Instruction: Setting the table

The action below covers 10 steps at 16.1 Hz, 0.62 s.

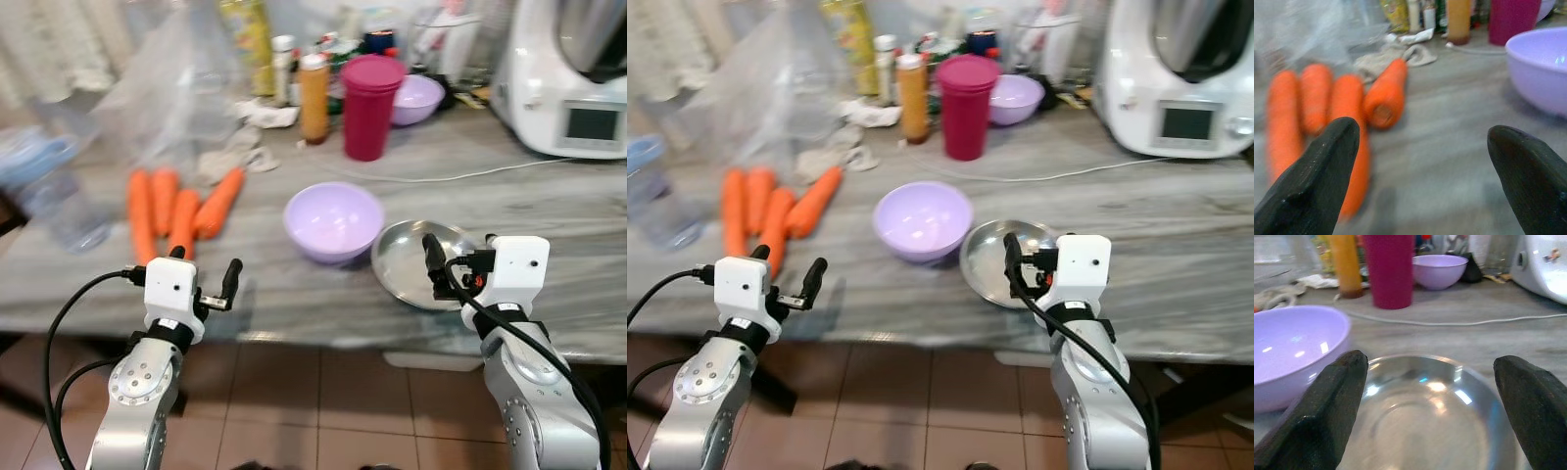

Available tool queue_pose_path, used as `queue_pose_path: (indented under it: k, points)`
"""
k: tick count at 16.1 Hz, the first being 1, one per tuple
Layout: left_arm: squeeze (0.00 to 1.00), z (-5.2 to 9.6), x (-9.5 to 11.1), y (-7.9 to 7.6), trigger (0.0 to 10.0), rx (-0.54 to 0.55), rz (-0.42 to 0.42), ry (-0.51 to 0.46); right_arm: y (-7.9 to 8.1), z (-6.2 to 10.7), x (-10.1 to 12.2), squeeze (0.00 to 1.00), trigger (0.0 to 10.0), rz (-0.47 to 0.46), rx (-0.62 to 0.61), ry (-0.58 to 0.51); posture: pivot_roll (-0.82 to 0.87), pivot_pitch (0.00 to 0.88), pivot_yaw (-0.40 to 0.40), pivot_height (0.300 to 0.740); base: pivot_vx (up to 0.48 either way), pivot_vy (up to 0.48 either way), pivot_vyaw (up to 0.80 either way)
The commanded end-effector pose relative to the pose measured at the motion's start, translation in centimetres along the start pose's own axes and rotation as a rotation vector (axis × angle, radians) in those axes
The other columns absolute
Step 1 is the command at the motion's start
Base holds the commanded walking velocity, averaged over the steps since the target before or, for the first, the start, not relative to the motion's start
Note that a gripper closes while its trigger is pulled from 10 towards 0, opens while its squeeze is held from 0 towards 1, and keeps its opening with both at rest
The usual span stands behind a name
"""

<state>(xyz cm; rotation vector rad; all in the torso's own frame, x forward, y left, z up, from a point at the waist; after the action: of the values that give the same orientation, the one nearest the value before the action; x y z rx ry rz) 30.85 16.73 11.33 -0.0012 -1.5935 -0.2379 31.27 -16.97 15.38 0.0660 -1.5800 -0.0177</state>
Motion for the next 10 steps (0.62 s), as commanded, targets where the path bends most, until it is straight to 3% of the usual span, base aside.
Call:
queue_pose_path:
  k: [1, 6, 10]
  points:
    - [0.00, 0.24, -0.28, 0.23, 10.0, 0.000, -0.006, 0.010, 0.41, -0.03, -0.03, 0.00, 10.0, -0.010, 0.012, -0.003, -0.21, 0.064, 0.057, 0.740, 0.000, 0.000, 0.00]
    - [0.00, 0.04, -0.03, 0.31, 10.0, 0.007, -0.018, 0.003, 0.41, -0.24, -0.08, 0.00, 10.0, -0.014, 0.008, -0.014, -0.21, 0.058, 0.064, 0.740, 0.000, 0.000, 0.00]
    - [0.00, -0.21, 0.05, 0.49, 10.0, 0.010, -0.026, 0.004, 0.44, -0.40, -0.05, 0.00, 10.0, -0.018, 0.006, -0.020, -0.21, 0.052, 0.067, 0.740, -0.352, 0.000, 0.00]
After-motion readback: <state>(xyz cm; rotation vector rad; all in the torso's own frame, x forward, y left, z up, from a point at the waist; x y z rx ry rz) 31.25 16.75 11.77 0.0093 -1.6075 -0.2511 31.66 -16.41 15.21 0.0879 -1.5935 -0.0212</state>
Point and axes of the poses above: a point about 5 cm out from each wrist's last joint towards the gripper, its own z axis pointing back from the gripper into the wrist, its own x axis along the axis of the wrist's last joint, y = z × x, the point moved 5 cm from there along -z, pointing out of the wrist towards the gripper, and after that the axes turned 3 degrees about -z, right-handed, at the moved point
